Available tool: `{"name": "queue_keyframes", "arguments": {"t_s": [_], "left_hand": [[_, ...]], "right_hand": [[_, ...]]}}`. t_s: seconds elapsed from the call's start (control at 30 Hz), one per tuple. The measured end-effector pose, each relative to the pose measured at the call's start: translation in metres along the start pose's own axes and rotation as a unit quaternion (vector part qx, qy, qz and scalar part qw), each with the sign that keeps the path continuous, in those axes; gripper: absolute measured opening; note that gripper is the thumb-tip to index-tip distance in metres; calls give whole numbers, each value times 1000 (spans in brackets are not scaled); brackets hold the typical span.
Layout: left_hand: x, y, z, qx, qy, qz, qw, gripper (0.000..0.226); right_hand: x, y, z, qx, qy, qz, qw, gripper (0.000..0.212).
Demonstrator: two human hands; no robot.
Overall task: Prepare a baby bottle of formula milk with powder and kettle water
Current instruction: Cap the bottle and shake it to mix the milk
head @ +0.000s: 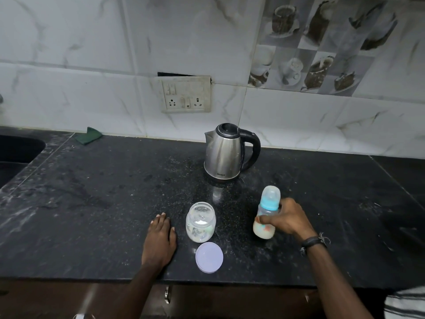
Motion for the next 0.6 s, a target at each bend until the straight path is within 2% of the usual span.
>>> {"name": "queue_keyframes", "arguments": {"t_s": [0.13, 0.23, 0.3, 0.37, 0.47, 0.6], "left_hand": [[1, 1, 0, 1, 2, 1, 1000, 58], [1, 1, 1, 1, 7, 0, 1000, 58], [1, 2, 1, 1, 0, 1, 1000, 58], [1, 2, 1, 2, 1, 1, 1000, 59], [1, 2, 1, 0, 1, 2, 1000, 60], [1, 1, 2, 0, -2, 2, 1000, 61]], "right_hand": [[-2, -2, 2, 47, -10, -15, 999, 73], [-1, 0, 10, 54, 30, -21, 998, 66], [-4, -1, 10, 8, -2, 2, 1000, 56], [-3, -1, 8, 9, -34, 3, 999, 49], [-2, -1, 12, 51, 14, -5, 999, 56], [-5, 0, 4, -7, -57, 45, 997, 42]]}}
Point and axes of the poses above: each hand's wrist, its own x-axis away from the middle knuckle, its own z-axis out of the back of the hand, y = z × x, the point moved 6 cm from there along -x, towards the middle knuckle, and after that the axes turned 14 degrees about -y, right-handed, at the moved point
